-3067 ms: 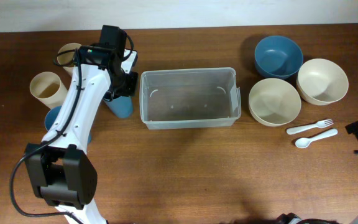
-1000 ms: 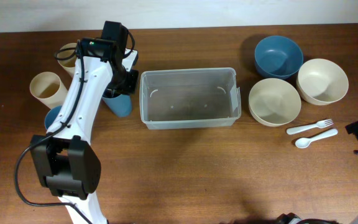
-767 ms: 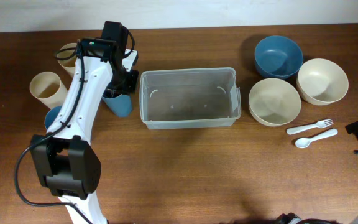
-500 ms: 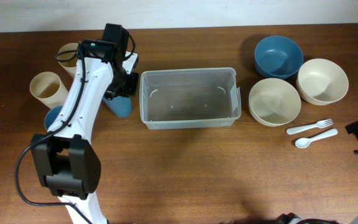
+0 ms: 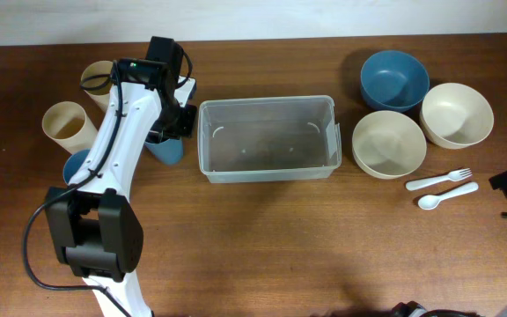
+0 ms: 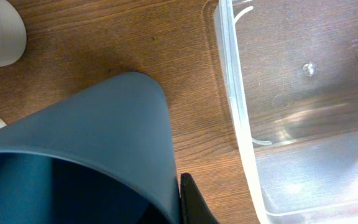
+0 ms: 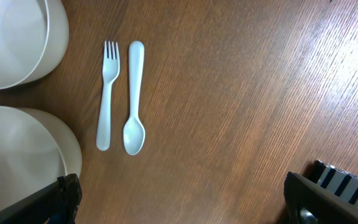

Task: Pack container
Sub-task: 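Lower the left gripper and grasp the blue cup's rim, then lift the blue cup and carry it over the container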

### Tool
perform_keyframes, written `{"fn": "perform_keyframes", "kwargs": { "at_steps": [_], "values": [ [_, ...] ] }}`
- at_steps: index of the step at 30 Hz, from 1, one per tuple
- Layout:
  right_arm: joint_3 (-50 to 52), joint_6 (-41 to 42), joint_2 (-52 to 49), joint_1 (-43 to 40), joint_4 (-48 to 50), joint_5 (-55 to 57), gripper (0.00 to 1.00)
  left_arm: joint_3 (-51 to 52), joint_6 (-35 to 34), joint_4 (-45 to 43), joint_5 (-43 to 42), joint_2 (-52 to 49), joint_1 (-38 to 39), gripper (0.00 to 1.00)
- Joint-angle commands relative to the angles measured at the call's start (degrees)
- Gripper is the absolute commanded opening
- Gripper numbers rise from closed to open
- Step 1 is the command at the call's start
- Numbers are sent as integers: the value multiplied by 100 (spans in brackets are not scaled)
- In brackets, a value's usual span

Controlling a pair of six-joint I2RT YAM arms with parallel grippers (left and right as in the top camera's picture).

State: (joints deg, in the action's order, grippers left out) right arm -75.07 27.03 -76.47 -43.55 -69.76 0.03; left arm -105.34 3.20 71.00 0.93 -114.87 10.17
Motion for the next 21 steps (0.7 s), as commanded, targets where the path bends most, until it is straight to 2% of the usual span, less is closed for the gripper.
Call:
{"fn": "perform_keyframes", "kwargs": {
  "at_steps": [1,10,21],
  "values": [
    [20,48,-11,-35,17,68,99,42,-22,-17,17,-52,-9,2],
    [20,48,-11,-35,17,66,99,-181,-20,4,37,-50,-9,2],
    [20,48,-11,-35,17,68,99,-1537,-20,833,35,-50,140,1]
  ]
}}
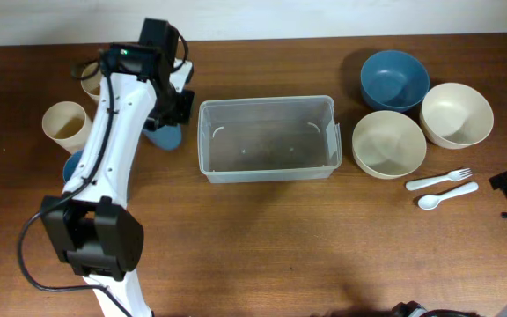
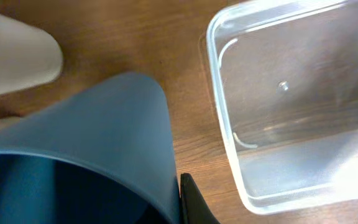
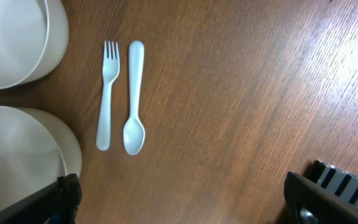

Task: Pack container
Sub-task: 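Lift the blue cup and carry it over the container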

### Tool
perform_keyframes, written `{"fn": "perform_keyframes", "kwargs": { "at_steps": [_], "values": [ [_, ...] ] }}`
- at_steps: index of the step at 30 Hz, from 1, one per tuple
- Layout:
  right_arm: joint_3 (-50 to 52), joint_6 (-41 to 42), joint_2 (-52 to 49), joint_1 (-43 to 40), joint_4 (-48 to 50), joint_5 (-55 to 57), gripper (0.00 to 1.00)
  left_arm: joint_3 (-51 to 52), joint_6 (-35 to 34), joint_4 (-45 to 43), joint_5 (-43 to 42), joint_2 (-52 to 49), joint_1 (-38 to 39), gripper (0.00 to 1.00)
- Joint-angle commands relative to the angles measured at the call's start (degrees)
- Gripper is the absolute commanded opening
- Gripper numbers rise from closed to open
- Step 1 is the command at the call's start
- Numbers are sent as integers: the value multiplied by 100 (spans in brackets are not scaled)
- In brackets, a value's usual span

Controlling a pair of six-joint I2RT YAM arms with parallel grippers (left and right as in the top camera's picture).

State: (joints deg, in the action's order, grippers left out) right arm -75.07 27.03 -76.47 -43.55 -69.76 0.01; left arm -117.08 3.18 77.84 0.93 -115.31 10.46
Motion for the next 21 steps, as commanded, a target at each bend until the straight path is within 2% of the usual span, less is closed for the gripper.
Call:
{"fn": "perform_keyframes", "kwargs": {
  "at_steps": [1,13,21],
  "values": [
    [20,48,-11,-35,17,70,99,-448,-17,219,35,-7,153,2],
    [20,48,-11,-35,17,70,99,-1770,-17,988,39,-7,1049,2],
    [20,48,-11,-35,17,68,99,-2441,-20,1161,79,-7,1152,1]
  ]
}}
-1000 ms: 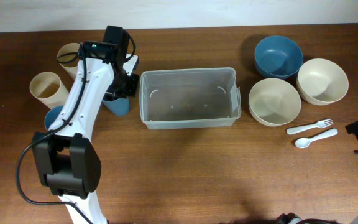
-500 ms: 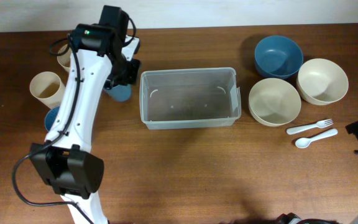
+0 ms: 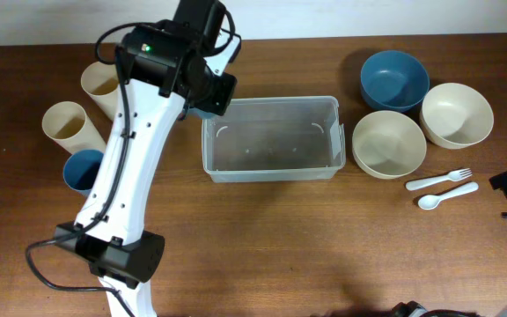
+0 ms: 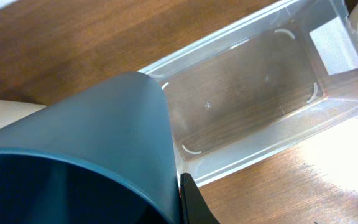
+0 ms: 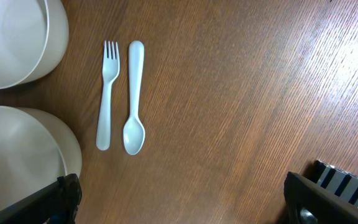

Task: Pack container
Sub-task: 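Lift the blue cup and carry it over the container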

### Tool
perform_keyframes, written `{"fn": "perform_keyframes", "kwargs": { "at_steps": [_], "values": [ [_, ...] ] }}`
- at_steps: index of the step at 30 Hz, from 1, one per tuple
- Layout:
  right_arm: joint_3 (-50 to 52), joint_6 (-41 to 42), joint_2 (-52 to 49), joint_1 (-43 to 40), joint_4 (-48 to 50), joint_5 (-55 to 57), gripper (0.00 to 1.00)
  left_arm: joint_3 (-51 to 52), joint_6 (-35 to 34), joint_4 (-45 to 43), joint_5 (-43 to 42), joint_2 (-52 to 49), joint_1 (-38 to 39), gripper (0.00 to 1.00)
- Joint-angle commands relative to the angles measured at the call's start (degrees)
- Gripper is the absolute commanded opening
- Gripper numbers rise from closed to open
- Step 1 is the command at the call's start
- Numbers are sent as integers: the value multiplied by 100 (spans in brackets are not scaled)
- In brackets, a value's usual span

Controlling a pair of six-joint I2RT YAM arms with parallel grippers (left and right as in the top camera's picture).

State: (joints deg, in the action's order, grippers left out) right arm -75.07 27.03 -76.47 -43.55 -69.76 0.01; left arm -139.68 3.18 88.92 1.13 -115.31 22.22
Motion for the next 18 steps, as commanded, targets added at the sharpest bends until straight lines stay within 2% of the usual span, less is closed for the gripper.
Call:
{"fn": "perform_keyframes", "kwargs": {
  "at_steps": [1,10,18],
  "values": [
    [20,48,-11,-35,17,70,99,-181,-20,79,31,-7,-24,2],
    [20,48,-11,-35,17,70,99,-173,-20,219,-754,-9,-22,1],
    [20,48,-11,-35,17,70,99,-83,-304,605,-780,-20,-24,2]
  ]
}}
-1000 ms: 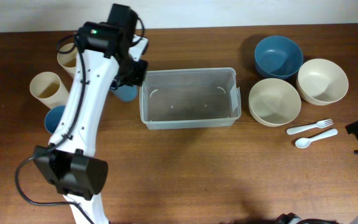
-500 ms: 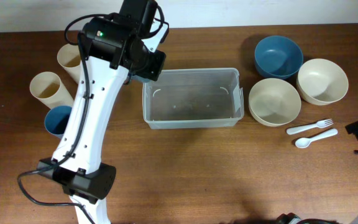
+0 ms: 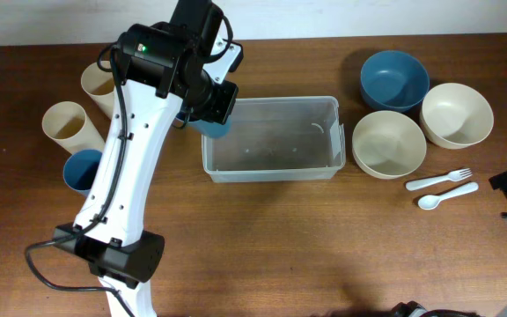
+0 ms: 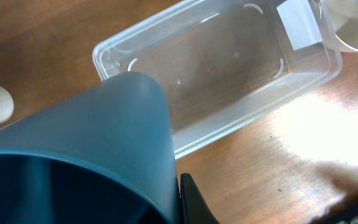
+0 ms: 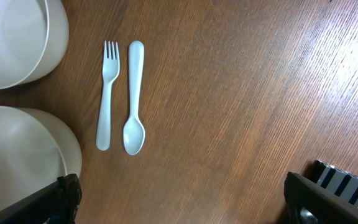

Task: Pack container
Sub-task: 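Lift the blue cup and carry it over the container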

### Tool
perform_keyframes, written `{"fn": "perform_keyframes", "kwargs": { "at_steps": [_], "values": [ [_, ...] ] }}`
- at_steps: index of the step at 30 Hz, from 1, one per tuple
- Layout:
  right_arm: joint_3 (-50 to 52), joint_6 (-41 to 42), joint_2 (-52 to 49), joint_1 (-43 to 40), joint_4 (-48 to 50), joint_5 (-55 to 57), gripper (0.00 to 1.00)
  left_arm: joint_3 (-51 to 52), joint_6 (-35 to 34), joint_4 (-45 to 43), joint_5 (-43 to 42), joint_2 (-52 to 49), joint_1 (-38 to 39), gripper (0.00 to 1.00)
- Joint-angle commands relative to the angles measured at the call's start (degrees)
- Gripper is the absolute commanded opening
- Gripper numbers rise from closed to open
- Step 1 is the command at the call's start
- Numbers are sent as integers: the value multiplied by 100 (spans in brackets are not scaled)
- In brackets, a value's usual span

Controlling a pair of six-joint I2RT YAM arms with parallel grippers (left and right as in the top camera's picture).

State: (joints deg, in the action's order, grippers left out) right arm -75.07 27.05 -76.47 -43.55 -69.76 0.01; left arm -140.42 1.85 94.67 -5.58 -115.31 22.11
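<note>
A dark blue cup [image 4: 86,162] fills the left wrist view, with my left gripper [image 3: 208,113] shut on it; one black finger [image 4: 190,202] presses its wall. The cup [image 3: 213,129] hangs at the left end of the clear plastic container [image 3: 271,173], which shows nothing inside. In the left wrist view the container [image 4: 253,106] lies well below the cup. My right gripper [image 5: 188,205] stands open over bare wood at the table's right edge, near a white fork [image 5: 107,93] and spoon [image 5: 133,99].
Two cream cups [image 3: 69,125] [image 3: 99,84] and another blue cup [image 3: 82,169] stand left of the container. A blue bowl [image 3: 394,79] and two cream bowls [image 3: 388,143] [image 3: 457,114] sit to its right, with the fork [image 3: 438,180] and spoon [image 3: 447,195] nearby.
My left gripper, still holding the blue cup, has shifted from the container's back left corner toward the front, over its left end. The right arm has not moved.
The blue cup was held low beside the container's left wall, near the other cups. Then it sat a little farther back. Then it was raised at the container's back left corner, and now it hangs over the left end.
</note>
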Motion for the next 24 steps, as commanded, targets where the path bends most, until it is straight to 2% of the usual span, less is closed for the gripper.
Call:
{"fn": "perform_keyframes", "kwargs": {
  "at_steps": [1,13,24],
  "values": [
    [20,46,-11,-35,17,68,99,20,-170,28,-111,-26,-13,2],
    [20,46,-11,-35,17,70,99,55,-166,-269,-208,-380,219,2],
    [20,46,-11,-35,17,70,99,57,-234,-195,-155,-831,219,2]
  ]
}}
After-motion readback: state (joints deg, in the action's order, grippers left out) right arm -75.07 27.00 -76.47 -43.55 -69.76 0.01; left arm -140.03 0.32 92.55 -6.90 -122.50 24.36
